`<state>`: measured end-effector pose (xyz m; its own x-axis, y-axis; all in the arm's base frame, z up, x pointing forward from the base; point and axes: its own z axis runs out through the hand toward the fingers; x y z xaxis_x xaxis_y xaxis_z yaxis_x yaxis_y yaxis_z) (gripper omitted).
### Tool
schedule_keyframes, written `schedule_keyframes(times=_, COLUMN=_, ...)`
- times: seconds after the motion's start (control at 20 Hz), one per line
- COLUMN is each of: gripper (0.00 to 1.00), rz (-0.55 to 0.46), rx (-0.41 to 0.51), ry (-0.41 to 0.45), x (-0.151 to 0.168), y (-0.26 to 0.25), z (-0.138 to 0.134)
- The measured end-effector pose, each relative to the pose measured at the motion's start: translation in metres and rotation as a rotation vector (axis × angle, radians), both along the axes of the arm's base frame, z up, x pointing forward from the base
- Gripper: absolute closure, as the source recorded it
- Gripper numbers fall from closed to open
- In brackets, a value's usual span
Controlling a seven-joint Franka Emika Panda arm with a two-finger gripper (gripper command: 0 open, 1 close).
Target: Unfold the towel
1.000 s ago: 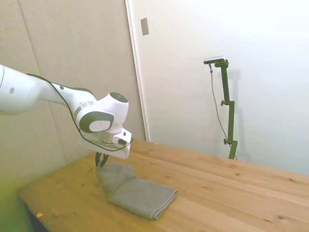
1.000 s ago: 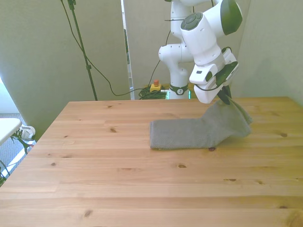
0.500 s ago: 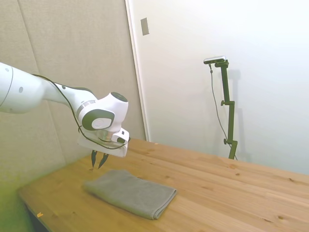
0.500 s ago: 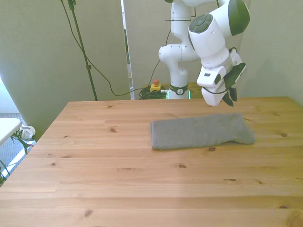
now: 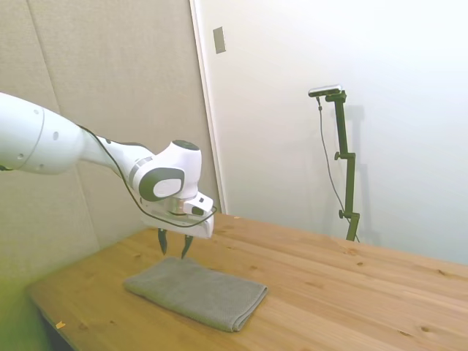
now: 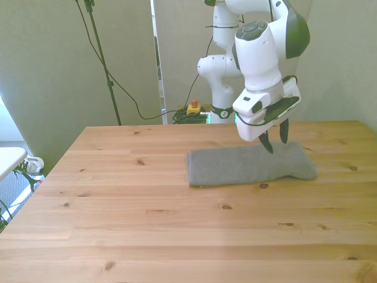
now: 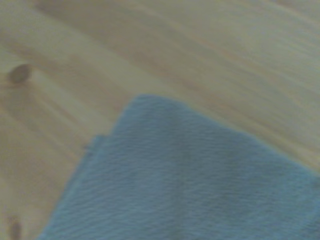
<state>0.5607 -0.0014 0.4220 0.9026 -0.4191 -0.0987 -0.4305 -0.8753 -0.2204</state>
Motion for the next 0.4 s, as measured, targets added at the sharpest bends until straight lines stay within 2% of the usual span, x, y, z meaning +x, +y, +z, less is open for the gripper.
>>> schedule_keyframes(times=0.15, gripper=0.00, rz=-0.127, rx=-0.085, ry=-0.009, x=-0.023, y=-0.018, z=0.032)
schedule_keyframes(times=0.3, gripper=0.00, rz=-0.260, rx=-0.157, ry=-0.037, x=-0.064, y=-0.027, z=0.063)
schedule_keyframes(times=0.4, gripper=0.00, rz=-0.345, rx=-0.203, ry=-0.050, x=-0.095, y=-0.021, z=0.073)
